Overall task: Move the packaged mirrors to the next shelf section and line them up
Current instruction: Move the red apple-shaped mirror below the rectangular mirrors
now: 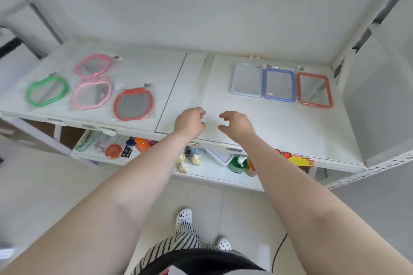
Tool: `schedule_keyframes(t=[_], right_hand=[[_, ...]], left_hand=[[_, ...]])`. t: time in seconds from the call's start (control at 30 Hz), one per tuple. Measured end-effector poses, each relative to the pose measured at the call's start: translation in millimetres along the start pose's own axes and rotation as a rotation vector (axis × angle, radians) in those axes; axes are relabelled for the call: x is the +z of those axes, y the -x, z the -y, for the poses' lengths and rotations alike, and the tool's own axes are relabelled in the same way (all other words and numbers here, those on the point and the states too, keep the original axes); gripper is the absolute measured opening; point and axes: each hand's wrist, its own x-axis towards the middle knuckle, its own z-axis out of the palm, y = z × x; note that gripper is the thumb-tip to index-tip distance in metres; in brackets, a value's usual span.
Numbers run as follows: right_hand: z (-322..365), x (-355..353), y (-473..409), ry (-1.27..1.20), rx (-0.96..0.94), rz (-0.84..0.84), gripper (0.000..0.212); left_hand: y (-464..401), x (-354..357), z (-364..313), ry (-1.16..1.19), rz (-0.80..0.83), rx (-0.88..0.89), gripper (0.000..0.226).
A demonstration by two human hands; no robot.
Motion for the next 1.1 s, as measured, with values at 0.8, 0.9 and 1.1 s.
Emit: schedule_keyframes(t=[0.8,0.9,1.1], right_hand=[[241,200,4,0.001,-0.007,-0.006,0.039],[249,204,-2,0.019,0.031,-0.046,0.039],[254,208,-39,0.061,0.083,-0.133,0.042]], left_hand=[[65,-144,308,0.133,-0.064,-0.177,0.047],[59,-146,325,0.145,-0.057,-0.184,0.046],[27,-142,344,0.213,-0.007,-0.193,0.045]])
